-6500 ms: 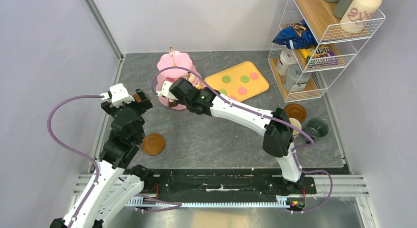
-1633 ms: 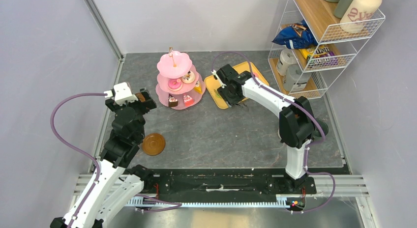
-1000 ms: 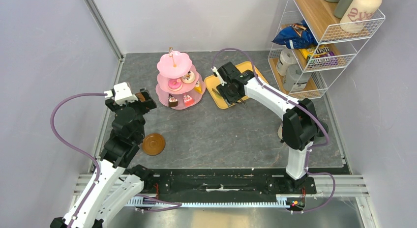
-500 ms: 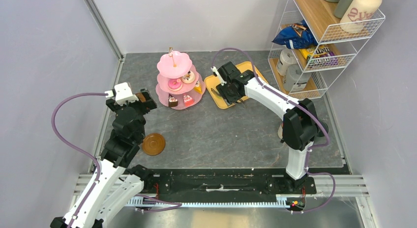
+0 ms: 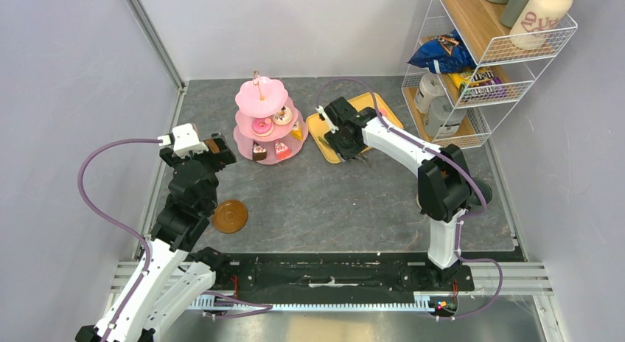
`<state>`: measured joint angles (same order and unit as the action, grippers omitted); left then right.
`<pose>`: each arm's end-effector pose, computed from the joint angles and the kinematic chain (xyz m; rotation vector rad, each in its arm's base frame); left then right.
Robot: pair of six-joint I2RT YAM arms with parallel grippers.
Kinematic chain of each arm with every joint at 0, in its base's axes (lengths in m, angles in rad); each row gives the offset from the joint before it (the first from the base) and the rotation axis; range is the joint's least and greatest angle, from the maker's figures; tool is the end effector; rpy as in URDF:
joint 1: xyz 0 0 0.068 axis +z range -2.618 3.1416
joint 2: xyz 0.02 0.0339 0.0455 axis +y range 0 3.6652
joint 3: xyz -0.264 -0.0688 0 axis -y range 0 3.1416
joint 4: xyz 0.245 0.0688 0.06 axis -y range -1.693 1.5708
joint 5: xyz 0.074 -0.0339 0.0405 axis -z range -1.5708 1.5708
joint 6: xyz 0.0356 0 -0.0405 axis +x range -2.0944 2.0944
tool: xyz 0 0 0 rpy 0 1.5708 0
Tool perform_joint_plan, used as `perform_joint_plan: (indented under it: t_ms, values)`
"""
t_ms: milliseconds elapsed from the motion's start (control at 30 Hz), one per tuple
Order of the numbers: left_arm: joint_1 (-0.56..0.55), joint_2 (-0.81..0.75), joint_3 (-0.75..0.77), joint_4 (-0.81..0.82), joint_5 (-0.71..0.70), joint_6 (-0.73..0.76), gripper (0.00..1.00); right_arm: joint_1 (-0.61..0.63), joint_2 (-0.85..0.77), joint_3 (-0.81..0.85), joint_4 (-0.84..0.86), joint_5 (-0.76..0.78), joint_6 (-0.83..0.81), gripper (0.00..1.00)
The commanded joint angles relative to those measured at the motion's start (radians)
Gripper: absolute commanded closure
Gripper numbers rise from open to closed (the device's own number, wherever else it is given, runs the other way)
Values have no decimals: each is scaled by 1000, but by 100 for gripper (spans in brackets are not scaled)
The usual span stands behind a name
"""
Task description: Serve the afternoon tea
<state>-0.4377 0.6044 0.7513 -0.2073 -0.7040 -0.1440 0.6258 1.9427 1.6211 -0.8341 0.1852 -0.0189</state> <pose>0.1341 -0.0373 0.3526 -0.2993 1.5903 0.1253 0.3372 0.2356 0.2392 -0.8025 2.5688 -0.0691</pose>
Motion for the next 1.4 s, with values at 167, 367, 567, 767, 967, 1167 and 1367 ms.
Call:
perform_joint_plan:
  t_ms: [167, 367, 567, 767, 967, 1167, 1367]
  values:
    - [6, 0, 0, 40, -1, -27, 1, -2, -4, 6, -14, 67, -9, 54]
    - [5, -8, 0, 41, -2, -28, 1, -2, -41, 6, -14, 55, 2, 56]
    - [5, -9, -3, 40, -2, -31, 1, -3, -100, 14, -16, 24, 17, 56]
    - [3, 5, -1, 37, -4, -29, 1, -2, -169, 31, -30, 47, 44, 57]
    - [2, 3, -1, 37, -7, -27, 1, -1, -194, 126, -67, 75, 30, 57]
    - [0, -7, -2, 37, -6, -28, 1, -2, -180, 261, -81, 66, 28, 57]
    - [1, -9, -3, 40, -10, -25, 1, 1, -133, 410, -80, 40, 28, 57]
